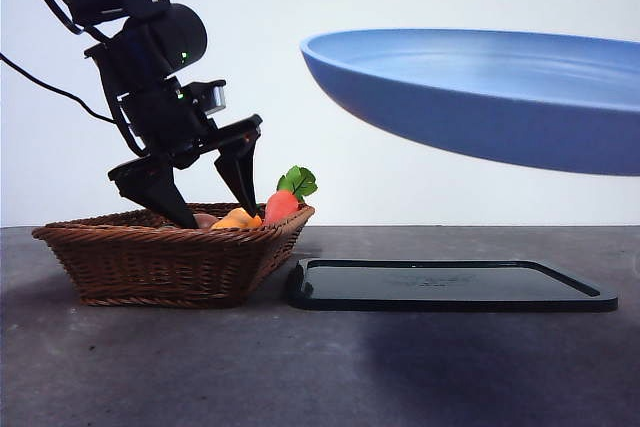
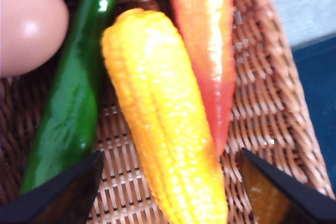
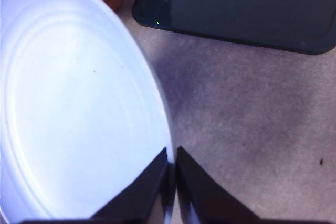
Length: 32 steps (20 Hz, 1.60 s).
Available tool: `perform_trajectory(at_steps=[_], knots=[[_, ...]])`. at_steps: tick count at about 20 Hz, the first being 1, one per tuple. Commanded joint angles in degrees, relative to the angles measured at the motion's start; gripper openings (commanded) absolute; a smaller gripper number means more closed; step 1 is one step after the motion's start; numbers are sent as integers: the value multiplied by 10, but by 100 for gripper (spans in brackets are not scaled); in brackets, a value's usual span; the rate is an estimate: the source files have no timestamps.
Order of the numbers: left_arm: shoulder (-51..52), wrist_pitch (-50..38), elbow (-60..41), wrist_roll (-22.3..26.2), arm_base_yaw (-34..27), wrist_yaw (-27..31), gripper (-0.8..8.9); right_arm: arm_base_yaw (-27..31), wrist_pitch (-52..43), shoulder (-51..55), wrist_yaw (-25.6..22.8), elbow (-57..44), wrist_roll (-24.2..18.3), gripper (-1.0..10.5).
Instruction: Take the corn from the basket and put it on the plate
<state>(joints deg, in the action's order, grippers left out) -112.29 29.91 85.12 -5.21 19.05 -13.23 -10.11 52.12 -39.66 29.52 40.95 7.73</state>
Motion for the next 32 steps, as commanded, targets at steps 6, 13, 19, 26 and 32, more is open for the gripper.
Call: perform_trajectory(at_steps=[6, 13, 19, 26, 32], knots=[[-26, -17, 17, 16, 13, 24, 415, -1, -5, -2, 2, 12, 6, 1], [-40, -17, 17, 16, 27, 33, 370, -1, -4, -2, 2, 12, 6, 1], [-40, -6, 17, 15, 27, 34, 214, -1, -4, -2, 2, 12, 6, 1], [-39, 7, 18, -3, 20, 34, 163, -1, -4, -2, 2, 12, 6, 1], [-10, 42, 34, -10, 13, 33, 151, -1, -11, -6, 0, 12, 7, 1]])
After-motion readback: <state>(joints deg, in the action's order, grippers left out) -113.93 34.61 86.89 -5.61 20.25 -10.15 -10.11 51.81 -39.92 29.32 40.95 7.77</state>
